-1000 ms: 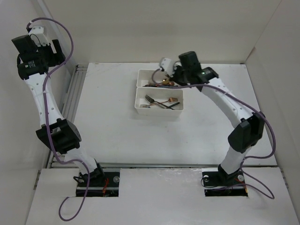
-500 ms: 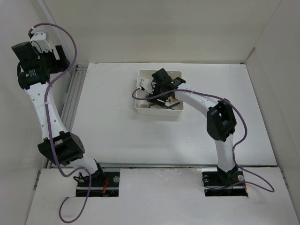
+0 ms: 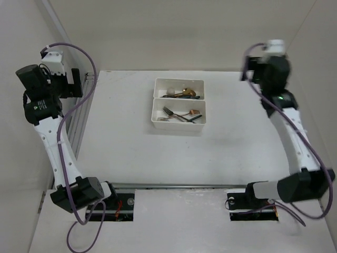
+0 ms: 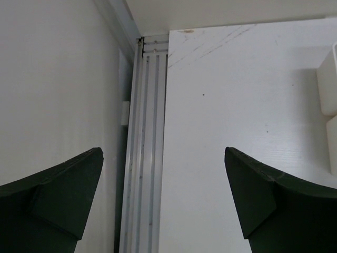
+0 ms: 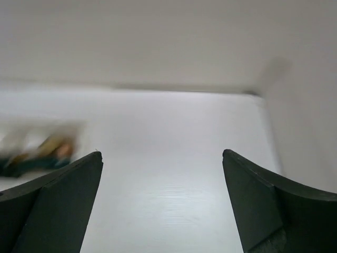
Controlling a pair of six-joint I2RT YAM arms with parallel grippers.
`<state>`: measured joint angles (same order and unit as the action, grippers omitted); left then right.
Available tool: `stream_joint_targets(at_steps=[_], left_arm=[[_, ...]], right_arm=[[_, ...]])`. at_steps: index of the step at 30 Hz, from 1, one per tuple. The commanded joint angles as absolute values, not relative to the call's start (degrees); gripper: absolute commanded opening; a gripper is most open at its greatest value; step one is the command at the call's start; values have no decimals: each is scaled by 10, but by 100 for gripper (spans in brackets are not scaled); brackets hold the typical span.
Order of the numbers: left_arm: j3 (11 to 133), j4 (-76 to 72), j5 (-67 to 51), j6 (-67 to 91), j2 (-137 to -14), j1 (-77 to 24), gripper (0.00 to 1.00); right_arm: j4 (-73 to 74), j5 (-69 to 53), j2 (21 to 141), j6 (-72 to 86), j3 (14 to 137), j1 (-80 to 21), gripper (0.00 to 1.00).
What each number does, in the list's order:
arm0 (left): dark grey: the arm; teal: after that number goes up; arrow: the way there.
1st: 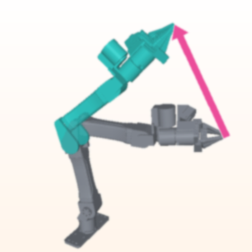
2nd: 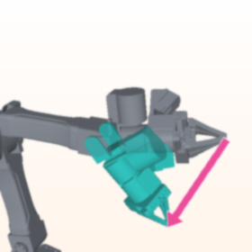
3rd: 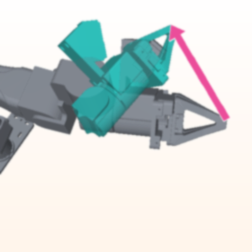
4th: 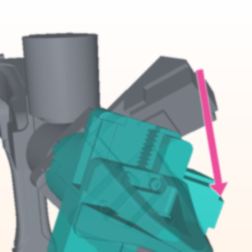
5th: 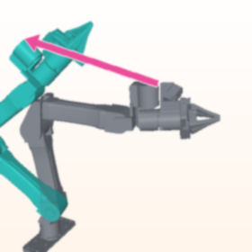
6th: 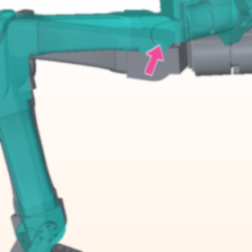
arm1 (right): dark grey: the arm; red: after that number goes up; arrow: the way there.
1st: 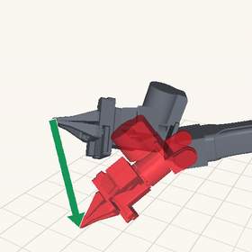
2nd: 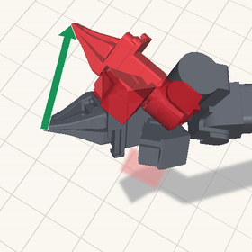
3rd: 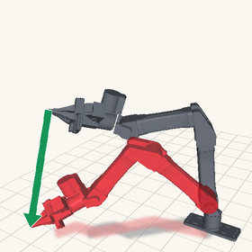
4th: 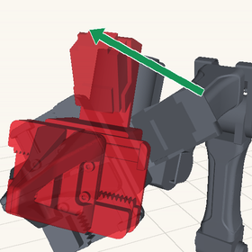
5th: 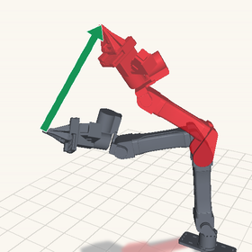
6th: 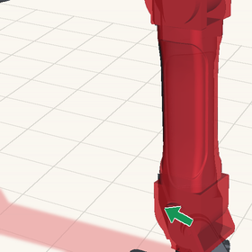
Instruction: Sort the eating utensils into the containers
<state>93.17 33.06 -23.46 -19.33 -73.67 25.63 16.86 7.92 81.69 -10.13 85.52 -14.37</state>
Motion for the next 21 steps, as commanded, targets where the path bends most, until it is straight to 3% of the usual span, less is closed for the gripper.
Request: stream_joint_targets(at_steps=[1,8,11,21], left_arm=[[896,336,-208,-221,-722,259,100],[856,331,-186,-221,-715,259,100],[863,324,-192,-205,-730,259,100],[883,312,-225,-160,-756,259,100]], right_arm=[[111,253,690,165,765,11,100],[119,548,520,259,616,47,100],[164,570,475,336,616,47,100],[207,576,401,337,586,41,100]])
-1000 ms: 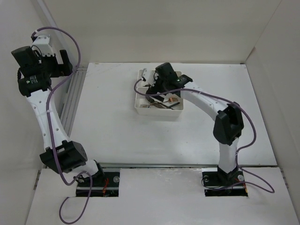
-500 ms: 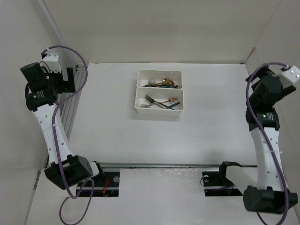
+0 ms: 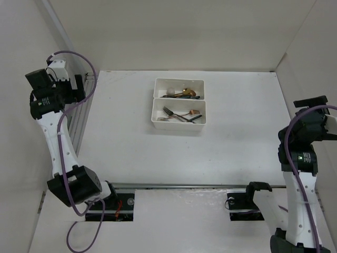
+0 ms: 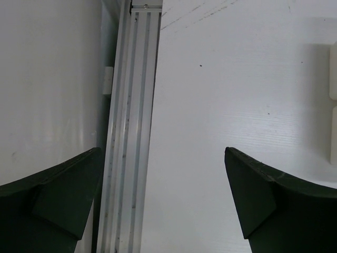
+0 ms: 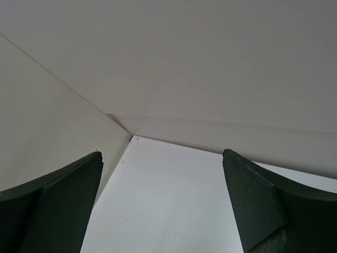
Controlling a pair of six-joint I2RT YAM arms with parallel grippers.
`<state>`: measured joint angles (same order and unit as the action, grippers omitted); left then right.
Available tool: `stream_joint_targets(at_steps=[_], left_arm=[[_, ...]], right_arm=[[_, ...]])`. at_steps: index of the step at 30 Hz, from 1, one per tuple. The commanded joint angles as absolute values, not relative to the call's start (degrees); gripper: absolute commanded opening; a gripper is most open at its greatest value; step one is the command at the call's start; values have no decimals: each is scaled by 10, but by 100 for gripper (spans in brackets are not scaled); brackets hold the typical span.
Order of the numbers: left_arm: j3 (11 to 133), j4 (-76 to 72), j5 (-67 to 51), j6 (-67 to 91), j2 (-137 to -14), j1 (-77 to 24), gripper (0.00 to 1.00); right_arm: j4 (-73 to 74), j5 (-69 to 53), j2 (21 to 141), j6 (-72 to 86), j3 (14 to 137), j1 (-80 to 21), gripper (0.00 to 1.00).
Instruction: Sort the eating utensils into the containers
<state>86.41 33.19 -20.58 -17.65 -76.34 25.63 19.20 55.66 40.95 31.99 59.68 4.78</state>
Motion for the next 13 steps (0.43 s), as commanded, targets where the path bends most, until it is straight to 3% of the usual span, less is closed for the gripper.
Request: stream_joint_targets(at_steps=[1,13], left_arm=[[883,312,-225,-160,-756,259,100],[837,306,-225,-171,-710,259,100]], right_arm=[[201,576,395,337,580,41,100],[136,515,370,281,573,10,100]])
